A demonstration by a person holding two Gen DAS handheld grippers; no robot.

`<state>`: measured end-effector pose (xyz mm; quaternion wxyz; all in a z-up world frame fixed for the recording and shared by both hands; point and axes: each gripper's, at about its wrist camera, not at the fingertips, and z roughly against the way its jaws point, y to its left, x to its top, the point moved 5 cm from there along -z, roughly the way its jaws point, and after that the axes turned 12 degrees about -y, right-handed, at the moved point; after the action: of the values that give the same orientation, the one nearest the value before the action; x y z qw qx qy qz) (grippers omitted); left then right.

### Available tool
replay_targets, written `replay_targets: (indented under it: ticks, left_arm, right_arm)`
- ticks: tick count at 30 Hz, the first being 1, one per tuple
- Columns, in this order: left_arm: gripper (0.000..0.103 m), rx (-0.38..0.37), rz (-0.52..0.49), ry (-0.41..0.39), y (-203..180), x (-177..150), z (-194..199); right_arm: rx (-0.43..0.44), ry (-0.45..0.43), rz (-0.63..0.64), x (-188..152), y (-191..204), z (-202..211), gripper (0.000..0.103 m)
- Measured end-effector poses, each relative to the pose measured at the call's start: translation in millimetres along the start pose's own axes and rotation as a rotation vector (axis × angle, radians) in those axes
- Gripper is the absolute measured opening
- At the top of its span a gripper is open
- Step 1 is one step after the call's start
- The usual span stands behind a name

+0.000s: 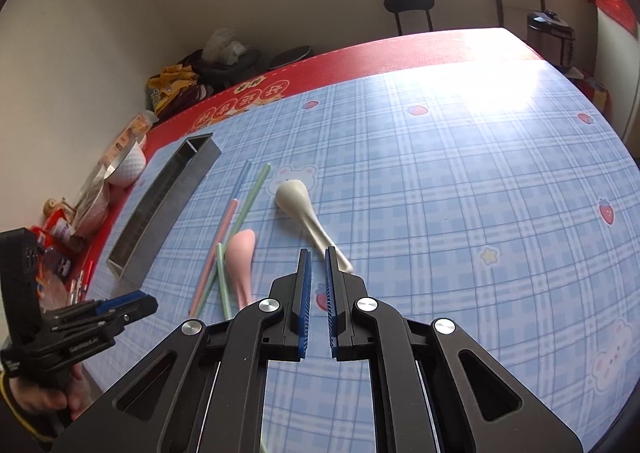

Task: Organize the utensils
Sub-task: 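Move the left tool to the blue chopstick and close on it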

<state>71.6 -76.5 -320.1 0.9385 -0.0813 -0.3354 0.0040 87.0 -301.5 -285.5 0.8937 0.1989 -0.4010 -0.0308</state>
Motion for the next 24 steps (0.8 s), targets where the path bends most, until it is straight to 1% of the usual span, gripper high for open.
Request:
replay_targets:
  ticks: [1,5,11,16,19,22,24]
  left_arm:
    - [0.007,-0.001,-0.005,0.001,-2,1,-3]
    - [0.006,-0.004,-0.06,0.007,-13,10,-19]
    - [0.006,0.018,-0.031,0.035,-1,34,-53]
    - [0.006,0.011,-0.068,0.053,1,49,-73]
    - [0.006,0.003,-0.096,0.071,-1,53,-84]
    - [0.006,-0.003,-0.102,0.095,0,53,-95]
    - [0.006,-0.01,-0.115,0.098,-1,53,-98]
  right_arm:
    - [-0.002,0.006,-0.009,-1,-5,0,0.008]
    - [-0.006,0.033,-0.021,-6,-15,-7,0.008]
    - [-0.012,0.043,-0.019,-4,-18,-15,0.008]
    - [-0.027,0.066,-0.02,-7,-21,-23,0.008]
    - [-0.043,0.077,-0.026,-7,-24,-28,0.008]
    - [-0.056,0.073,-0.035,-5,-28,-29,0.008]
    - [-0.06,0.071,-0.038,-5,-30,-29,0.008]
